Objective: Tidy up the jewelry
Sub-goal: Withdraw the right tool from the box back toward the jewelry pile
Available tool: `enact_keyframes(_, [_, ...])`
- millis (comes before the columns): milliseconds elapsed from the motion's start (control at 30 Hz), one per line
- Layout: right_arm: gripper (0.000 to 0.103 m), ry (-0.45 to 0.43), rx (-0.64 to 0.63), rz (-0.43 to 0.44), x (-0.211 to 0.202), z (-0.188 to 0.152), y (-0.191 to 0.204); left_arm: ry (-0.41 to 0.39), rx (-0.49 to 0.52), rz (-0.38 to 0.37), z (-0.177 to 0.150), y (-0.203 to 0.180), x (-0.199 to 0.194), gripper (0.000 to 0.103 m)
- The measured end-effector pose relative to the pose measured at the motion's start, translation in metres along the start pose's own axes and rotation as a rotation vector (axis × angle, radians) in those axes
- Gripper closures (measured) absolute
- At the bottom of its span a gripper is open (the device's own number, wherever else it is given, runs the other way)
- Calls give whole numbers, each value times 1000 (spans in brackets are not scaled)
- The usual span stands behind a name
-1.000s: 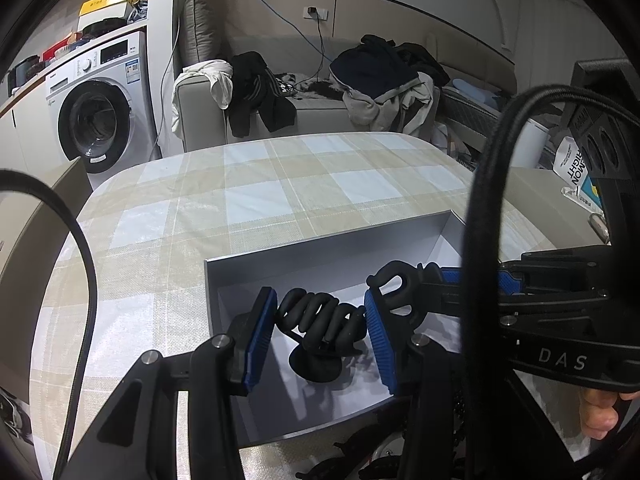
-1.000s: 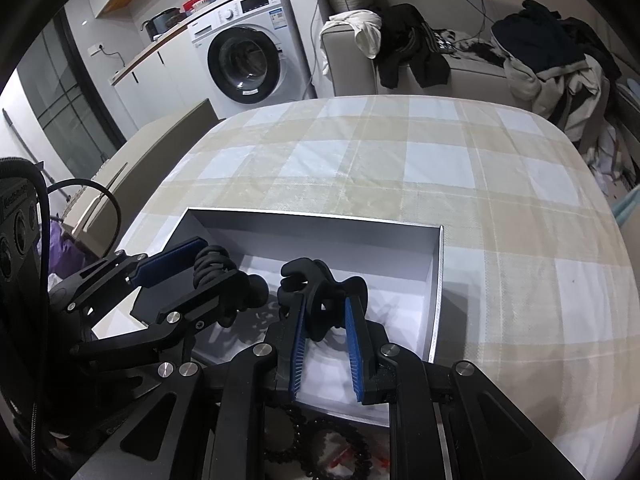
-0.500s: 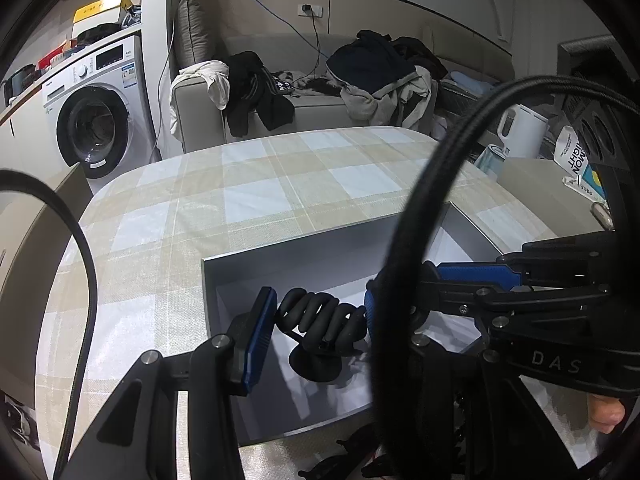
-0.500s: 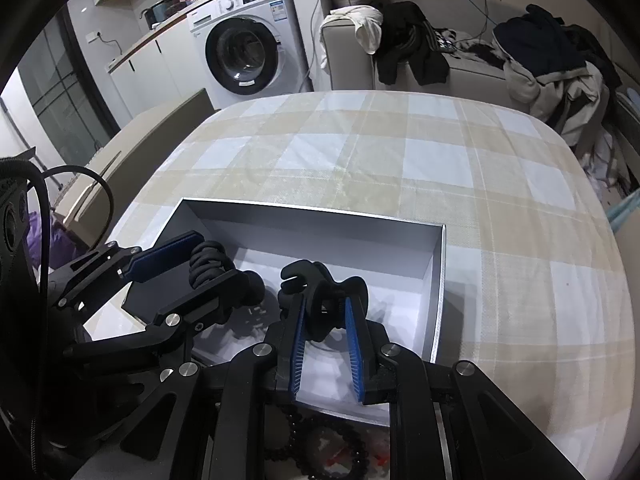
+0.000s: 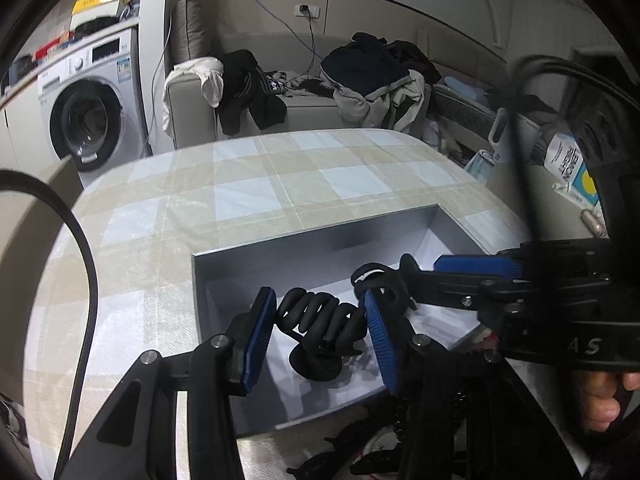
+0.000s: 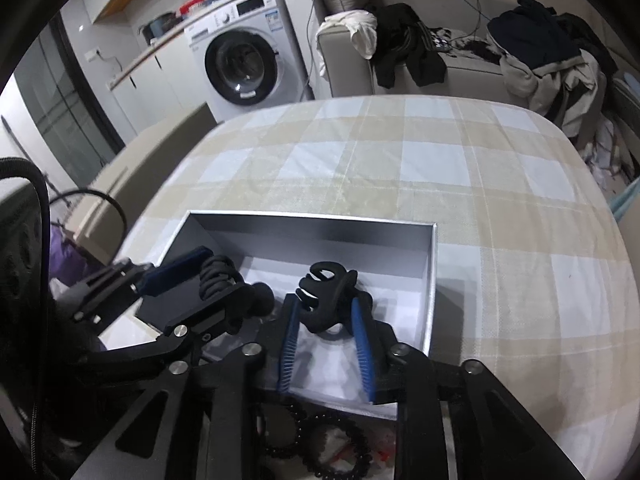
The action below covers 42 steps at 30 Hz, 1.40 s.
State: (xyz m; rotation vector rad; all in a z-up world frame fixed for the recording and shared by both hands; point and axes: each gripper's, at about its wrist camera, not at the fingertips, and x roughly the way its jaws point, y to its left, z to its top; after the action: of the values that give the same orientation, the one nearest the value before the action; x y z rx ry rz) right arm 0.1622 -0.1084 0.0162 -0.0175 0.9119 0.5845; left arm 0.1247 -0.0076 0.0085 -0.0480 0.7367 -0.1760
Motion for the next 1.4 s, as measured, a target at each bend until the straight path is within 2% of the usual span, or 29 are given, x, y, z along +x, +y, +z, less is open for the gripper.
enact_keyframes(133, [60, -57, 19, 11, -19, -3, -7, 2, -25, -23, 0, 2, -4, 59])
enact_keyframes(200, [53, -68, 38, 30, -27, -5, -12, -17, -35, -30, -1, 2, -10, 45])
enact_keyframes(233, [53, -73, 50, 50, -32, -7, -15, -26, -40, -35, -1, 1, -13, 42])
enact_keyframes(300, [37, -86, 75, 49, -40, -10, -21, -44, -52, -46, -2, 1, -20, 34])
enact_keyframes(433, [16, -135, 108, 54, -61, -20, -32, -60, -56, -39, -3, 0, -27, 20])
enact_keyframes(500, [0, -150, 116, 49, -67, -23, -36, -72, -63, -32, -4, 1, -33, 13])
enact_keyframes(533, [0, -157, 117, 45, -70, -27, -38, -75, -73, -33, -5, 2, -36, 10])
enact_keyframes(567, [0, -162, 117, 46, -72, -31, -39, -77, -80, -37, -5, 3, -36, 1])
enact_keyframes(667, [0, -164, 126, 39, -74, -42, -44, -89, -100, -61, -11, 4, -44, 1])
enact_keyframes(900, [0, -103, 168, 78, -64, -73, -50, -72, -95, -6, -29, 0, -54, 1])
enact_keyframes(1033, [0, -72, 187, 142, -57, -86, -52, -61, -112, 25, -40, -1, -55, 1])
enact_keyframes(1267, [32, -47, 196, 234, -49, -96, -48, -19, -165, 39, -57, 3, -48, 1])
enact_keyframes(1400, [41, -34, 214, 300, -46, -99, -48, 6, -181, 55, -66, 3, -47, 1])
